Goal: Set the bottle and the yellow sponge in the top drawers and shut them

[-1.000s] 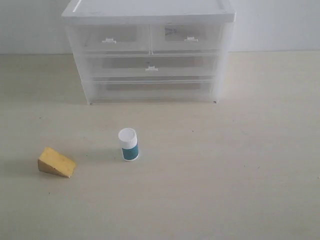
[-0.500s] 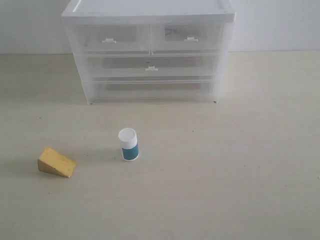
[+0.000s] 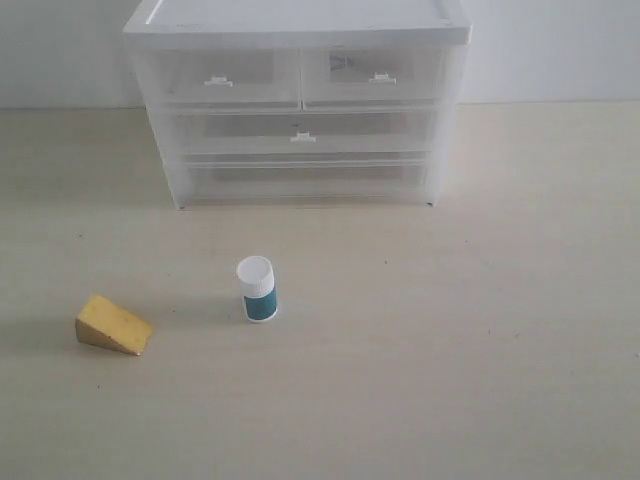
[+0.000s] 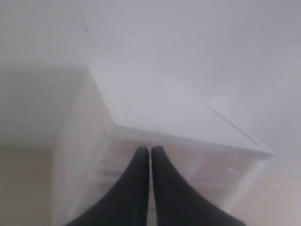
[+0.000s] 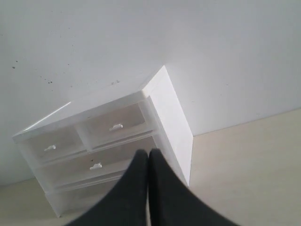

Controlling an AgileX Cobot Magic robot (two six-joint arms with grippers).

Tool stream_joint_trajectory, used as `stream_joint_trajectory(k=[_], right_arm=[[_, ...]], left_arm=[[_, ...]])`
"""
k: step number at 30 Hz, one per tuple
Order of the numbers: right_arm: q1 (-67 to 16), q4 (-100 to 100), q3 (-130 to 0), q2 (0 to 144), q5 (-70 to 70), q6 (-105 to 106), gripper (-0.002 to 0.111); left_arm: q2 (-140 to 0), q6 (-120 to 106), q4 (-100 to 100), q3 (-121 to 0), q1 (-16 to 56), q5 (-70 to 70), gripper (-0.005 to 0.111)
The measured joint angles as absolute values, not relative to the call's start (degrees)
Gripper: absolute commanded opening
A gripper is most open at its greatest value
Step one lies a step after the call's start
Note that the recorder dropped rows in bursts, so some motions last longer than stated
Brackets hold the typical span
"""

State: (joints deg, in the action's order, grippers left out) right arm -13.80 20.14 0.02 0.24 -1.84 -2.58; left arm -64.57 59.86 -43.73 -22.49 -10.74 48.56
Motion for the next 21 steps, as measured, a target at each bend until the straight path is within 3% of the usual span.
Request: stream_joint_trajectory(k=[6, 15, 21], right_arm=[[-13.80, 20.14, 0.02, 0.24, -1.71, -2.47, 0.000], [-13.80, 20.14, 0.02, 0.24, -0.99, -1.97, 0.000], [-13.80, 20.14, 0.02, 0.24, -0.60, -1.97, 0.000]], left_arm=[[-90.98, 68.27, -49.64, -32.00, -4.62, 62.74, 0.005], [-111.04, 86.91, -51.13, -49.19, 1.36, 65.05, 0.041], [-119.25, 93.34, -51.27, -58.23, 1.69, 65.18, 0.042]])
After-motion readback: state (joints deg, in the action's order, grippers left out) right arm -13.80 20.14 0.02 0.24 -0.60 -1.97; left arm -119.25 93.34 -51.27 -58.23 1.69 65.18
